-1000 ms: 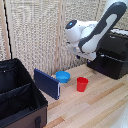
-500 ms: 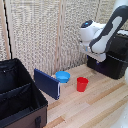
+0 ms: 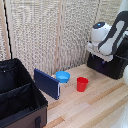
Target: Please move the gripper into proximity with the fryer handle. Once close enough, gingerly grasp the handle and gently tug the fryer basket open in your direction.
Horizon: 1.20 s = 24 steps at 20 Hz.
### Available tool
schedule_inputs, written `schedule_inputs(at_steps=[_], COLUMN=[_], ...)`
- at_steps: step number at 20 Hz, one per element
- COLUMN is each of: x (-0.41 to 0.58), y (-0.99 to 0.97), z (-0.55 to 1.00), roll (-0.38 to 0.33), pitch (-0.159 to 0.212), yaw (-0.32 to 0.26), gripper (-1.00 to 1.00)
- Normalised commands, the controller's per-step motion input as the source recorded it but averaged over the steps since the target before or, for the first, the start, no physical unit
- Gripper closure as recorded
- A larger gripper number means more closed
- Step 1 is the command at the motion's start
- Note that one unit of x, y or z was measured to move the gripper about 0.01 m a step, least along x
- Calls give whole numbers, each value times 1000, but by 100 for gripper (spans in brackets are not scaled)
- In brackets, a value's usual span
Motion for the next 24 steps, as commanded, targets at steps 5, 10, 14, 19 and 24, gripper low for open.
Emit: schedule_inputs(at_steps=[5, 10, 14, 19, 24], x=[147, 429, 105, 141, 73], y=[-535, -154, 41, 33, 259], z=[-39, 1, 0, 0, 149], roll=[0, 7, -3, -1, 27], pitch=[48, 73, 23, 5, 49], yaw=[218, 135, -9, 14, 27], gripper=[-100, 100, 100, 100, 100])
